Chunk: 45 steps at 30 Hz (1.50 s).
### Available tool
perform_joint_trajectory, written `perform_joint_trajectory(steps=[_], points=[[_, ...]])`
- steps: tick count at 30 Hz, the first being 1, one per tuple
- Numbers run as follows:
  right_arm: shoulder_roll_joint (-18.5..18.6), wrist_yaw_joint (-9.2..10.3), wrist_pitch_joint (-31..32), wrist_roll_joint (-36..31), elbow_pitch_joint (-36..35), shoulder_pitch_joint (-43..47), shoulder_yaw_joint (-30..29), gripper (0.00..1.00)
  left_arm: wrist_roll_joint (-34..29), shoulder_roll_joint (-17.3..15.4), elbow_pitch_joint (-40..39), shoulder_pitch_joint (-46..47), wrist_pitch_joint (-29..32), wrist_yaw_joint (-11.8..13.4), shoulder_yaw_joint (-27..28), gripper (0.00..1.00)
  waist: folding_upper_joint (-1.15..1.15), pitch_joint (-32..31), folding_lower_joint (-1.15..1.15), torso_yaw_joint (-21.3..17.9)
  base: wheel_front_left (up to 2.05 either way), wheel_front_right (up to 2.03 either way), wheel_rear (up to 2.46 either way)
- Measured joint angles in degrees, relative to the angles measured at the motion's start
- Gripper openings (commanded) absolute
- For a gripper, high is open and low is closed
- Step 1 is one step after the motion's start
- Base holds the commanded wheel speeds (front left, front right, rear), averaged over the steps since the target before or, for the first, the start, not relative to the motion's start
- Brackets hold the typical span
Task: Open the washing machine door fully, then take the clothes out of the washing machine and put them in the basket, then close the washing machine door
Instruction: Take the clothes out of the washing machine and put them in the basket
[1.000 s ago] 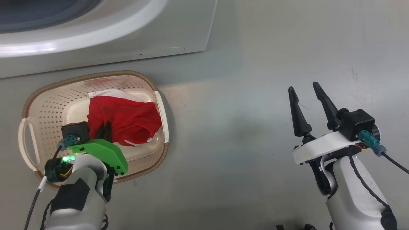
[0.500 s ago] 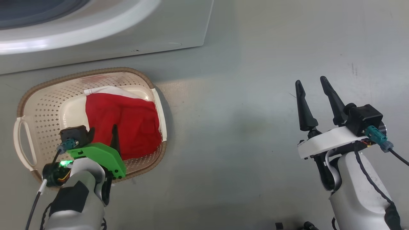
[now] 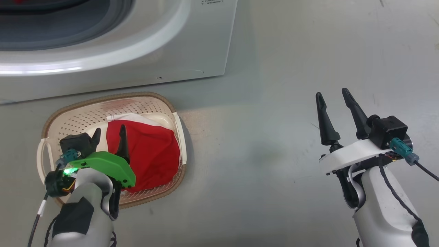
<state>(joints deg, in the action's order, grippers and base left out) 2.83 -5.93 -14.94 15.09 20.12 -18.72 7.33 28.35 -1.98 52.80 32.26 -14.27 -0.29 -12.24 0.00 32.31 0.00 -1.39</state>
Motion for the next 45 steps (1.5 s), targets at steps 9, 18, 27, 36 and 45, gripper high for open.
perform_joint_trajectory(steps=[9,18,27,36,45], points=[[0.0,-0.01,0.0,2.21,0.16,0.62,0.29,1.0,-3.01,-0.9,-8.46,-3.52,-0.01,0.77,3.02,1.0,0.0,-5.15,0.0,0.87,0.0,0.0,0.0],[-0.01,0.0,0.0,2.54,0.42,2.2,0.01,1.0,-5.84,-1.29,-16.89,-7.45,-0.01,1.24,6.37,1.0,0.0,-10.09,0.0,1.51,0.0,0.0,0.0],[-0.02,0.02,0.0,2.52,0.53,3.77,-0.1,1.0,-7.97,-1.07,-23.92,-12.16,-0.02,0.99,8.75,1.0,0.0,-14.87,0.0,2.19,0.0,0.0,0.0],[-0.04,0.54,0.0,2.52,0.49,7.37,-0.32,1.0,-10.18,-0.88,-29.71,-18.59,-0.02,0.48,10.61,1.0,0.0,-20.53,0.0,2.95,0.0,0.0,0.0],[-0.11,1.11,0.0,2.53,0.26,10.98,0.66,1.0,-11.91,-0.81,-33.52,-25.75,-0.11,-0.01,11.72,1.0,0.0,-25.95,0.0,3.03,0.0,0.0,0.0]])
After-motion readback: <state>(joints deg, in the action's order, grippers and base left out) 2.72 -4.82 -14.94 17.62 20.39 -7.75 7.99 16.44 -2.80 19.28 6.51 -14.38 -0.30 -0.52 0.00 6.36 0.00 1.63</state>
